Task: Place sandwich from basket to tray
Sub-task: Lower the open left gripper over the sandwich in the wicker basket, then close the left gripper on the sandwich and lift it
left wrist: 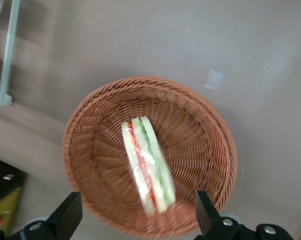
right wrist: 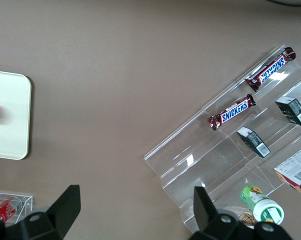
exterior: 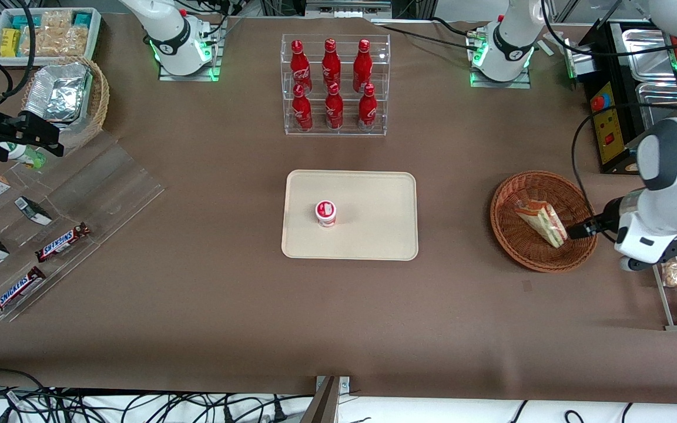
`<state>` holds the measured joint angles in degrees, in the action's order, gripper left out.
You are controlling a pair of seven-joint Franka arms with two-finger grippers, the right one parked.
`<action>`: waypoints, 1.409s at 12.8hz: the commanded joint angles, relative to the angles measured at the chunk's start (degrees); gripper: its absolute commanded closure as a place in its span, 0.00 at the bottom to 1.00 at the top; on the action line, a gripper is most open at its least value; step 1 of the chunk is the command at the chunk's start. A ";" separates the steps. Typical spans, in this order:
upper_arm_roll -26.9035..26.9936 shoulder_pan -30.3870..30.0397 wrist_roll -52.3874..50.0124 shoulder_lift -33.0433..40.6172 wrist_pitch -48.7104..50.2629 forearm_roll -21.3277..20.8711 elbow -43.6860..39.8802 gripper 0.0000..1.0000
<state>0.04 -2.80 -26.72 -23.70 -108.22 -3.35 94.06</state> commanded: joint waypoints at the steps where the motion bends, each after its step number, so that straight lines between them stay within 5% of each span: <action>1: 0.14 0.25 -10.15 1.55 -8.20 -0.08 8.21 0.00; 4: -0.30 0.78 -20.09 1.46 -16.21 -7.10 15.08 0.00; 14: -1.27 3.68 -31.64 0.32 -19.83 -10.98 20.02 0.00; 16: -1.27 3.68 -31.64 0.15 -19.75 -12.30 20.02 0.40; 18: -1.27 3.59 -31.11 0.14 -19.66 -13.35 20.02 0.65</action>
<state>-1.30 0.78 -57.29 -23.89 -127.20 -14.43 113.53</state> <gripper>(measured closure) 0.348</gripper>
